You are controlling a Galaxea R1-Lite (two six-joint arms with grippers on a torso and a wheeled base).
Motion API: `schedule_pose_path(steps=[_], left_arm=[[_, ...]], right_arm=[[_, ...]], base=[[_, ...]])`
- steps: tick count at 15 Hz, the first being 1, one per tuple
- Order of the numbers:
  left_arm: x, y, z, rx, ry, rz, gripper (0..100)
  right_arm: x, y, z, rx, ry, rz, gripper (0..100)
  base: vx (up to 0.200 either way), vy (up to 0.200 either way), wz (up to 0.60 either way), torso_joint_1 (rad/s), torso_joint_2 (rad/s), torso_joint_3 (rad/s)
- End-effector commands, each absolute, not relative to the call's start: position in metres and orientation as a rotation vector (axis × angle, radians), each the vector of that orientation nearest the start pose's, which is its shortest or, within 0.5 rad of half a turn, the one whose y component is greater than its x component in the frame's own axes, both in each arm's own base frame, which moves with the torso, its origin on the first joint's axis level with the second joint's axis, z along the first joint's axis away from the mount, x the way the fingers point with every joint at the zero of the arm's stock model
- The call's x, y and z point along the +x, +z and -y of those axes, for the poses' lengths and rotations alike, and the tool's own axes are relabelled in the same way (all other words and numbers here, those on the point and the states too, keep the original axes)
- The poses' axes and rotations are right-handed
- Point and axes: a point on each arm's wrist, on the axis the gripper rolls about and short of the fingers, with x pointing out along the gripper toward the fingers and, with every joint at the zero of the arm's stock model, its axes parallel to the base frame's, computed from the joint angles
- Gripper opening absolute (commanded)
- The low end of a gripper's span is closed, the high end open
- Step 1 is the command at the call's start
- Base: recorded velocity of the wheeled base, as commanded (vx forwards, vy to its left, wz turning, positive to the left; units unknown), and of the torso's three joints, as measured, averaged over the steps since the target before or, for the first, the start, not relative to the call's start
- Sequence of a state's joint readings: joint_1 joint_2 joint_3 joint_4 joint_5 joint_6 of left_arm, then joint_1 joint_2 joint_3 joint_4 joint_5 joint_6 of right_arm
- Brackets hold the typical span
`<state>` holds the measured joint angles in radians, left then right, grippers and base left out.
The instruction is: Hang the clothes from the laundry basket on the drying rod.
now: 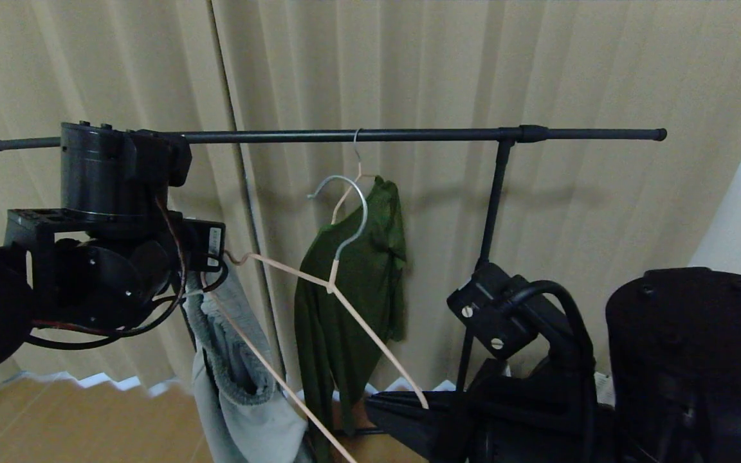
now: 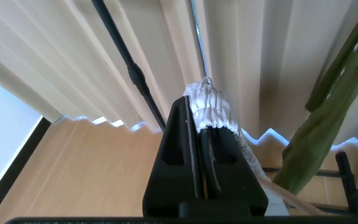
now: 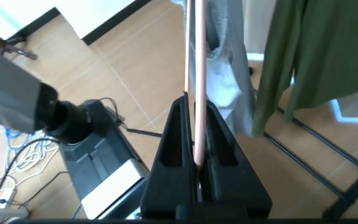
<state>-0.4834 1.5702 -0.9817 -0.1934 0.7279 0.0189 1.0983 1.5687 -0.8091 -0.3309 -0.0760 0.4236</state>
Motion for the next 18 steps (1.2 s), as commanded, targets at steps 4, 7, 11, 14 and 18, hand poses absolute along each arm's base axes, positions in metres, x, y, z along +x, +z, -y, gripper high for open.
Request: schedule_pose_path(steps=[4,7,11,14,18], left_arm=[[0.242,0.238,0.111,0.241,0.234,-0.316,0],[0.236,0.241,0.108,0.241,0.234,-0.317,0],[0.235,0.243,0.107,0.254,0.235,-0.32,0],[0.233,0.248,0.104,0.303,0.233,-0.323,0],[0.209,0.259,0.093,0.405,0.213,-0.353,0]], right_arm=[[0.151,0.178,-0.265,0.129,0.85,-0.589,0],[0.17,0.173,-0.284,0.133,0.824,-0.59,0],[0.175,0.165,-0.292,0.12,0.816,-0.609,0],[0.176,0.162,-0.294,0.116,0.815,-0.614,0],[0.199,0.16,-0.3,0.136,0.743,-0.588,0]], base=[[0.0,0.0,0.0,0.0,0.0,0.0],[0.0,0.0,0.0,0.0,0.0,0.0],[0.0,0.0,0.0,0.0,0.0,0.0],[0.0,0.0,0.0,0.0,0.0,0.0],[0.0,0.0,0.0,0.0,0.0,0.0]])
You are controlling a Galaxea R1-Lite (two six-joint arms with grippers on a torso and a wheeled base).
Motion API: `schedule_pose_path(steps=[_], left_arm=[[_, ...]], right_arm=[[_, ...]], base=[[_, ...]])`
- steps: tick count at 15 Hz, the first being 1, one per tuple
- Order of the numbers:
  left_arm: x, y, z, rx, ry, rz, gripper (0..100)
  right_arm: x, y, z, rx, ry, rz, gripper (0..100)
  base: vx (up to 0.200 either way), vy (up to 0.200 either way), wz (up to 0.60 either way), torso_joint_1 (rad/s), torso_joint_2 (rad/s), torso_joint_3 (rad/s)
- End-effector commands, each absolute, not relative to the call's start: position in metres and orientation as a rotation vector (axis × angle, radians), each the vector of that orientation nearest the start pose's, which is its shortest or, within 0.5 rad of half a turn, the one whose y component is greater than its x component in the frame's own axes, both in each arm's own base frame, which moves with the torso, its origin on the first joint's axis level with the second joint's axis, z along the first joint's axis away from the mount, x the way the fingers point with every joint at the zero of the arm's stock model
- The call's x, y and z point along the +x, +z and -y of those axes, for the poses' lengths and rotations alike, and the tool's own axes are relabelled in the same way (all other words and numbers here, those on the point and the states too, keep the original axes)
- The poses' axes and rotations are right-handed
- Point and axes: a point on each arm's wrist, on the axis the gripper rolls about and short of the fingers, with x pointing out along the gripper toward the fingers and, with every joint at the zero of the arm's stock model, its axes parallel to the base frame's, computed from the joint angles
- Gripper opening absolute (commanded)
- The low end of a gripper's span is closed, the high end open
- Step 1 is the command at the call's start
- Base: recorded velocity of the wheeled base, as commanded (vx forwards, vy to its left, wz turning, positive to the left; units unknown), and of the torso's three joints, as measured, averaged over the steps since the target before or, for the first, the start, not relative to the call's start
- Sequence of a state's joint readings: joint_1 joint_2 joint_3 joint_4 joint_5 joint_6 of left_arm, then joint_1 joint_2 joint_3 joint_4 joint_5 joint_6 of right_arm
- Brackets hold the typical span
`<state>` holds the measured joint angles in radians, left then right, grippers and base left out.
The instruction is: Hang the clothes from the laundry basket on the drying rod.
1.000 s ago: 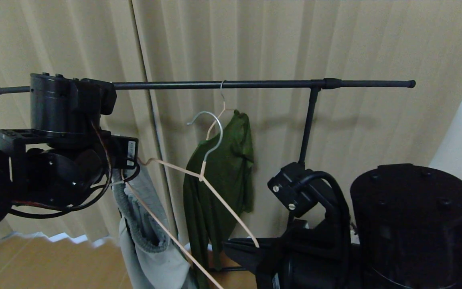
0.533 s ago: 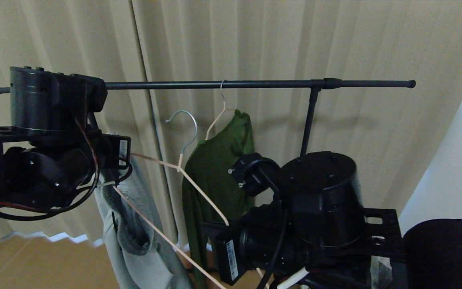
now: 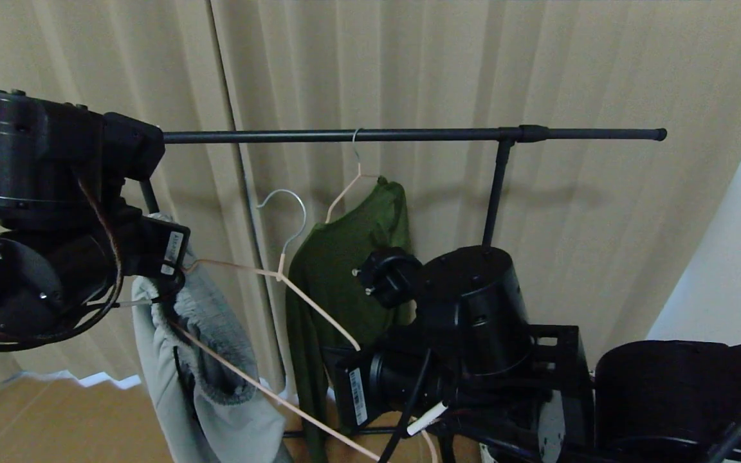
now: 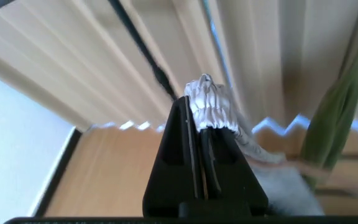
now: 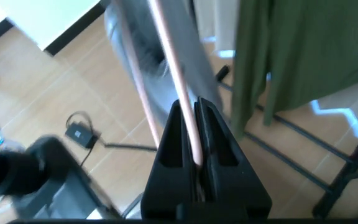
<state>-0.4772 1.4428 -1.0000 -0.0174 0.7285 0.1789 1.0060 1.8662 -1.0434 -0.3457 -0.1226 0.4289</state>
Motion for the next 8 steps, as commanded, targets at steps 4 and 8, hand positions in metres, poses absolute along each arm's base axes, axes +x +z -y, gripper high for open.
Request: schedule_pose_path(steps=[4,8], left_arm=[[0.203,0.256,0.098,0.399,0.185,-0.361,0],[0.201,0.256,0.112,0.335,0.141,-0.343,0]], right_arm=[[0.21,0.157,-0.311,0.146,0.736,-0.579,0],[0.213,0.159,-0.32,0.177,0.739,-0.577,0]], base=[[0.0,0.0,0.0,0.0,0.0,0.0],[0.0,0.0,0.0,0.0,0.0,0.0]])
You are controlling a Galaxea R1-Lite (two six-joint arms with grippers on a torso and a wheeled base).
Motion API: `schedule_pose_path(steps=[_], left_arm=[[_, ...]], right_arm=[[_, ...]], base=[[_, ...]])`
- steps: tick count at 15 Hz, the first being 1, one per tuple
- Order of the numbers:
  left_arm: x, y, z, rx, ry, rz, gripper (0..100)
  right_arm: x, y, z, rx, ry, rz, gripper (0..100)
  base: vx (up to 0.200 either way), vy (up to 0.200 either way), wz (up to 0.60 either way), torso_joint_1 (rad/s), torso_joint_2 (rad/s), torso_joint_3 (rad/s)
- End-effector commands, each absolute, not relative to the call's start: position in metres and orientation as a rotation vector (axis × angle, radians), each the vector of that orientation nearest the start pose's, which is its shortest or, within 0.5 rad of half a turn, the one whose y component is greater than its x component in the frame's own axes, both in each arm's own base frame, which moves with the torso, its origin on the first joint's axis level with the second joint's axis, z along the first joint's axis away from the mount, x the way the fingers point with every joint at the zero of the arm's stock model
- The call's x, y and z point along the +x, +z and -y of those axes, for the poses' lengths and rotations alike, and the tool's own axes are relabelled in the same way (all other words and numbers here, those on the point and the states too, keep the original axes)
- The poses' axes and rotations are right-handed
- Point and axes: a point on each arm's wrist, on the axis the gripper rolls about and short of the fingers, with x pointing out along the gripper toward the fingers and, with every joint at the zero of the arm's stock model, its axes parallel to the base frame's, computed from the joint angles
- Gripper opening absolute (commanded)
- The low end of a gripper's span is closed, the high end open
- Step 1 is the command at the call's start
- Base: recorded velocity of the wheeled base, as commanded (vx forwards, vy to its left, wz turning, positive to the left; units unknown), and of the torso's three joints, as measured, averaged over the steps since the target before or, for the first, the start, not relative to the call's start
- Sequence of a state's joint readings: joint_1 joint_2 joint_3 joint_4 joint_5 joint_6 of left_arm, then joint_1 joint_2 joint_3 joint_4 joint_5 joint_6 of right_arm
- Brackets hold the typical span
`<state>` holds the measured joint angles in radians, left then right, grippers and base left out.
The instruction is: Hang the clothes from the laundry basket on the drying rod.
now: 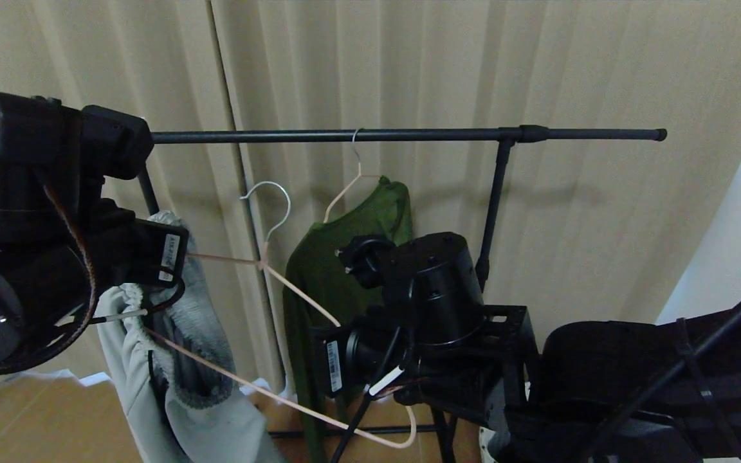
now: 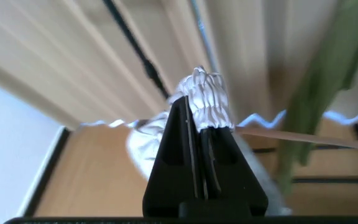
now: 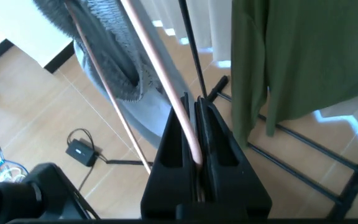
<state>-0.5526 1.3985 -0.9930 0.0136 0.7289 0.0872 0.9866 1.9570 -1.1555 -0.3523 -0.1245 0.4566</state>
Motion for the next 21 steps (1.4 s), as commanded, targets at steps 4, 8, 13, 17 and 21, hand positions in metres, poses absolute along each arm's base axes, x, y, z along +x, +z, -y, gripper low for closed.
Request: schedule_pose_path(steps=[4,8,13,17,21], left_arm=[[0.212,0.266,0.114,0.278,0.163,-0.315,0],[0.21,0.268,0.112,0.294,0.161,-0.313,0],[0.195,0.275,0.116,0.296,0.104,-0.28,0],[0.194,0.272,0.138,0.259,-0.07,-0.267,0],[0.21,0.264,0.154,0.23,-0.069,-0.224,0]], right_arm=[[0.194,0.163,-0.324,0.196,0.77,-0.596,0],[0.199,0.161,-0.322,0.186,0.675,-0.56,0],[0.225,0.162,-0.304,0.208,0.571,-0.537,0],[0.231,0.163,-0.302,0.214,0.56,-0.53,0],[0.223,0.168,-0.314,0.217,0.6,-0.517,0]], base=[[0.0,0.0,0.0,0.0,0.0,0.0],[0.0,0.0,0.0,0.0,0.0,0.0],[0.0,0.0,0.0,0.0,0.0,0.0],[0.0,0.0,0.0,0.0,0.0,0.0],[0.0,0.0,0.0,0.0,0.0,0.0]])
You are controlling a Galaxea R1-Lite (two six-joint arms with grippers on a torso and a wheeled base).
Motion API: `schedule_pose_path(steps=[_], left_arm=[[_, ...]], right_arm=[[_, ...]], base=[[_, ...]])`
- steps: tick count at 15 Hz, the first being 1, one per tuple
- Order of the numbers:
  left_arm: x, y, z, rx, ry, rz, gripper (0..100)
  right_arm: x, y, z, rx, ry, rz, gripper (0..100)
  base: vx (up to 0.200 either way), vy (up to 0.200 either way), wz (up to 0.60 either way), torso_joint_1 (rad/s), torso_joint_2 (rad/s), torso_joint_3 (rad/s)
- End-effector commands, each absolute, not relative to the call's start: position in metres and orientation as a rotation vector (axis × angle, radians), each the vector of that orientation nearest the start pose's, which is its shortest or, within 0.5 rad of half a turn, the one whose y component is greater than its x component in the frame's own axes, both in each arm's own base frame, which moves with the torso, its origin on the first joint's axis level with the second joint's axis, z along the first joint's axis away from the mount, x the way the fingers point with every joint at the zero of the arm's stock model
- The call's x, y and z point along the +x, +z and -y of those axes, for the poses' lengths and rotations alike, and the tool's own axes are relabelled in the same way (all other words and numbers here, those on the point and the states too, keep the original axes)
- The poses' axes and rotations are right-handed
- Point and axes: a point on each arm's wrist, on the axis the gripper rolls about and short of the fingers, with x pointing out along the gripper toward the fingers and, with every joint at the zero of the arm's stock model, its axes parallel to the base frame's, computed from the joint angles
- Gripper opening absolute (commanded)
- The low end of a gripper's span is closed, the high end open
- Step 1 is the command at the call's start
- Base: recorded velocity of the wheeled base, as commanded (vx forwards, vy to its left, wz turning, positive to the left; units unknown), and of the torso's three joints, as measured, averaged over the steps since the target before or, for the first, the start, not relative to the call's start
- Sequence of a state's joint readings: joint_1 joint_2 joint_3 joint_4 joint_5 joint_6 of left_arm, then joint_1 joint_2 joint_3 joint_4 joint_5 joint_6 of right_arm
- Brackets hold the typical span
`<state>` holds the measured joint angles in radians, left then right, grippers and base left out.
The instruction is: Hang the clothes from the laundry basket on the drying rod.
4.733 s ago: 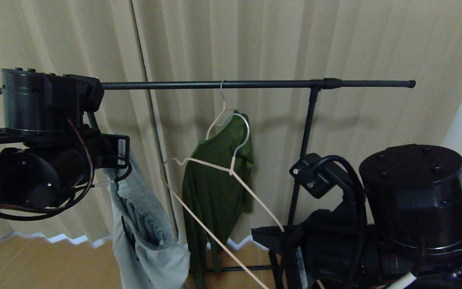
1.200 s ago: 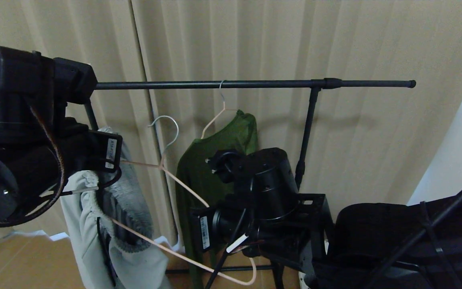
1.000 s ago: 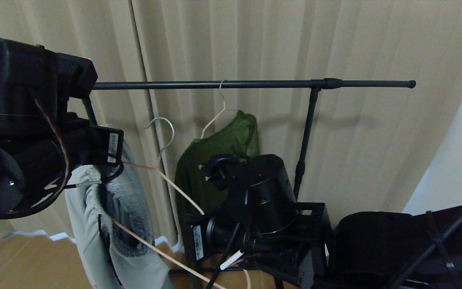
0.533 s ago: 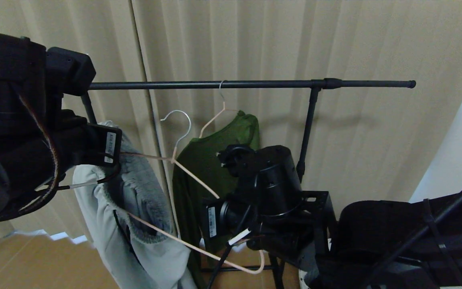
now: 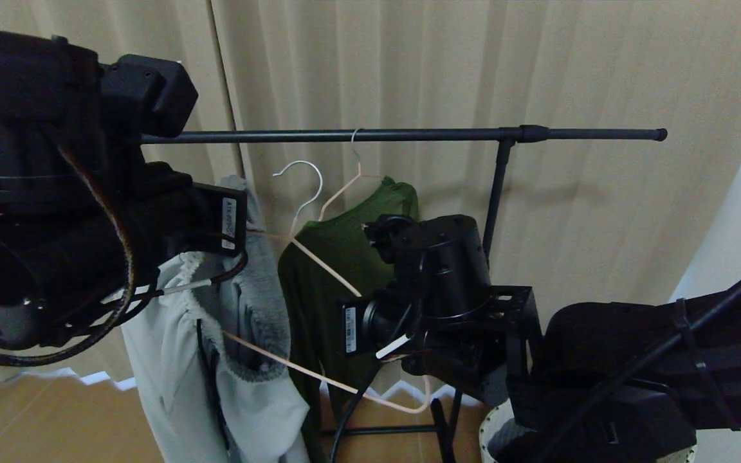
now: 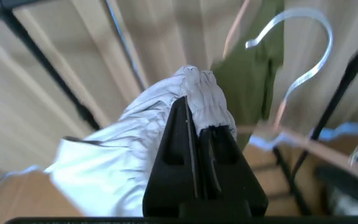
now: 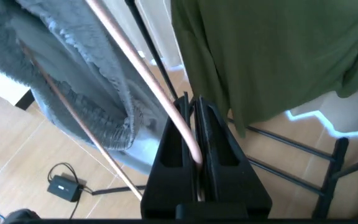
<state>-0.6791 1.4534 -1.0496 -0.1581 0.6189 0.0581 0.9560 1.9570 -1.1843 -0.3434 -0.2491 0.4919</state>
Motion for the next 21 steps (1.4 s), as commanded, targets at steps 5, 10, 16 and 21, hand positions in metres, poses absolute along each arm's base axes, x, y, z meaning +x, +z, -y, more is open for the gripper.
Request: schedule_pose_path(steps=[5,10,16,21], left_arm=[[0.191,0.27,0.147,0.215,-0.13,-0.198,0],[0.159,0.276,0.126,0.171,-0.372,-0.162,0],[0.143,0.227,0.116,0.292,-0.495,-0.283,0],[0.142,0.209,0.11,0.307,-0.476,-0.346,0]], right_arm=[[0.24,0.163,-0.306,0.212,0.542,-0.535,0],[0.256,0.167,-0.292,0.224,0.488,-0.521,0],[0.259,0.187,-0.277,0.259,0.471,-0.469,0],[0.254,0.198,-0.273,0.257,0.446,-0.421,0]], base=[[0.0,0.0,0.0,0.0,0.0,0.0],[0.0,0.0,0.0,0.0,0.0,0.0],[0.0,0.0,0.0,0.0,0.0,0.0],[0.0,0.0,0.0,0.0,0.0,0.0]])
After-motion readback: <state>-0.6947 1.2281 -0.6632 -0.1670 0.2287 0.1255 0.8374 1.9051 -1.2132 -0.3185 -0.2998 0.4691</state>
